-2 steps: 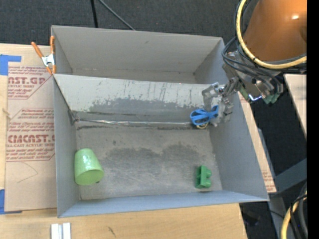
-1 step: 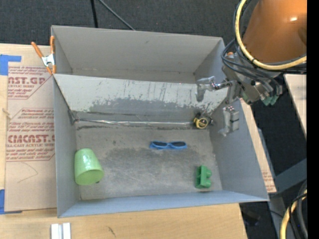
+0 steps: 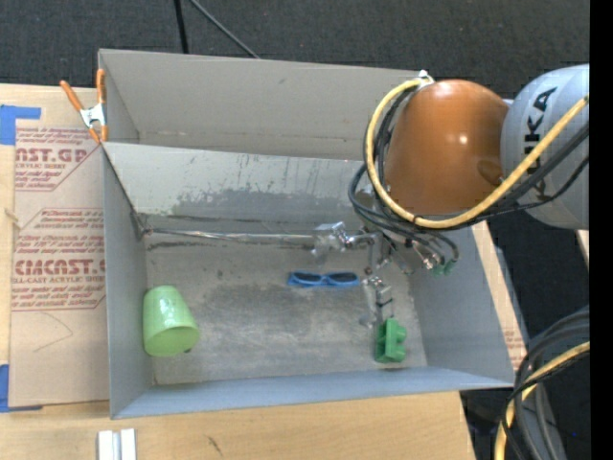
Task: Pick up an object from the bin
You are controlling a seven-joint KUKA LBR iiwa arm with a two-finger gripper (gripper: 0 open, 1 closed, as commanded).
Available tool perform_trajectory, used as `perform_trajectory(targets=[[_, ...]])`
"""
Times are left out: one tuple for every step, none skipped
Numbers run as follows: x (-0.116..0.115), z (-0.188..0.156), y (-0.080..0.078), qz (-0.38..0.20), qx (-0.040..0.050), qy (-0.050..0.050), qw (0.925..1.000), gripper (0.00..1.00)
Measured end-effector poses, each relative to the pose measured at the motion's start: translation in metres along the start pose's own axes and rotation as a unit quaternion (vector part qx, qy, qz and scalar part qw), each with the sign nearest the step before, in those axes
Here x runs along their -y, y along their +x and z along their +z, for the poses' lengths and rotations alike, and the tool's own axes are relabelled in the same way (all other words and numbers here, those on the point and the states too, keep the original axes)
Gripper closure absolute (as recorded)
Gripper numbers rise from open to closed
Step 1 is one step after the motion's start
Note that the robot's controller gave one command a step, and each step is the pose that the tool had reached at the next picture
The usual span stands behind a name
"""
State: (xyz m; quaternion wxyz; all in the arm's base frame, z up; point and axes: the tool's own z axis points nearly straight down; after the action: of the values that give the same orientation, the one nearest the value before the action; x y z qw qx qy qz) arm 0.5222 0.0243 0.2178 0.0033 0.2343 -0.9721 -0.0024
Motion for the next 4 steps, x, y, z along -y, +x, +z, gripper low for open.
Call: perform_trajectory(targets=[[0.076, 0.130, -0.019, -0.027, 0.0009, 0.002, 0.9996, 0.00], [0.064, 0.148, -0.038, 0.059, 0.0038, 0.002, 0.9983, 0.00], [0.065, 0.147, -0.038, 0.059, 0.0040, 0.002, 0.9983, 1.00], [0.047, 0.020, -0.014, 0.047, 0.0072, 0.005, 0.9988, 1.00]])
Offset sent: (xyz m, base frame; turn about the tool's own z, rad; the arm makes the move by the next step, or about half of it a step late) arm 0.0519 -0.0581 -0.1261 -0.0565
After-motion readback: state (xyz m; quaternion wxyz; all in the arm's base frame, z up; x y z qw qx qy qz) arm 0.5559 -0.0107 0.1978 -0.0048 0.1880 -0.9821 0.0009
